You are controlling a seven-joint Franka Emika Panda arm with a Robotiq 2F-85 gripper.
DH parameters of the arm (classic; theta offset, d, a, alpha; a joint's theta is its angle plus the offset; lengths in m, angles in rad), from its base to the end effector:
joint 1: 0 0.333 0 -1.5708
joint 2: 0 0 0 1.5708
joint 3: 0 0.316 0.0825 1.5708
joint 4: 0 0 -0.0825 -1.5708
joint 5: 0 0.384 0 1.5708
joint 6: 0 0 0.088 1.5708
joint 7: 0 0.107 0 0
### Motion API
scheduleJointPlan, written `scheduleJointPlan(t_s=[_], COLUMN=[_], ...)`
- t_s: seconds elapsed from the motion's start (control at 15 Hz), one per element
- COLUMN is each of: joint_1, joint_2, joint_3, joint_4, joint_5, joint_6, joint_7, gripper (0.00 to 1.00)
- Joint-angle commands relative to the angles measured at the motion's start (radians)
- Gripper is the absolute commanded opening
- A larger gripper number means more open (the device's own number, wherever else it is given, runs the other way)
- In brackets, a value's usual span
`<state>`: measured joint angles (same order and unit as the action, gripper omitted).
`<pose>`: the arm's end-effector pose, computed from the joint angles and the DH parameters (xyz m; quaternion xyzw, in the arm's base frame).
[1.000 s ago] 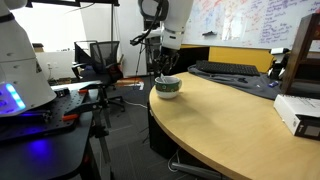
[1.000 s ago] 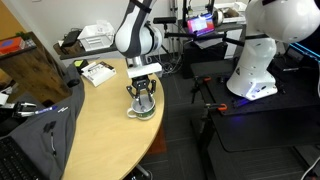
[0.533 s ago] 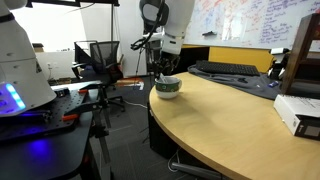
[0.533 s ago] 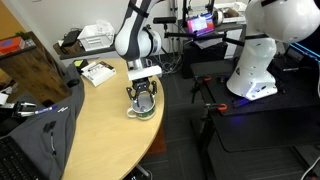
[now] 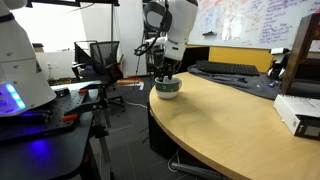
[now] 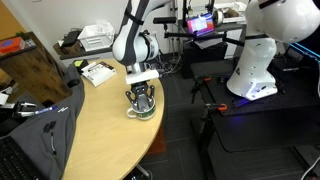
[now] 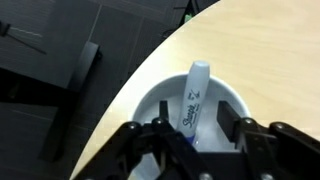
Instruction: Take the marker from the cup and place it on the table
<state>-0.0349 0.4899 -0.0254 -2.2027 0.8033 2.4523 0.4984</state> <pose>0.5216 -0.0322 0.1381 -0.7894 0.5683 0.1506 0.1766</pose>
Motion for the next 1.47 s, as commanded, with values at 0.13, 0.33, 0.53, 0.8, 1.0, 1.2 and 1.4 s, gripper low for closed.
scheduleJointPlan(t_s=[0.13,0.33,0.53,0.8,1.0,1.2,1.4], joint_1=[-0.014,-0.022,-0.052,-0.076,-0.016,0.039,0.114], joint_2=[0.037,0.0,-0.069,-0.219,-0.301,-0.273,-0.18], joint_3=[0.009,0.004,0.009,-0.007,-0.024,-0.009,-0.03], joint_4=[0.037,0.021,-0.003,-0.035,-0.049,0.0,0.07], joint_5=[0.037,0.03,0.044,0.053,-0.068,-0.232,-0.453], joint_6=[-0.006,-0.033,-0.099,-0.28,-0.181,-0.042,0.099], joint_7=[-0.025,-0.028,-0.057,-0.147,-0.078,0.034,0.233], gripper=[0.27,0.03,0.06,0.06,0.06,0.06,0.06])
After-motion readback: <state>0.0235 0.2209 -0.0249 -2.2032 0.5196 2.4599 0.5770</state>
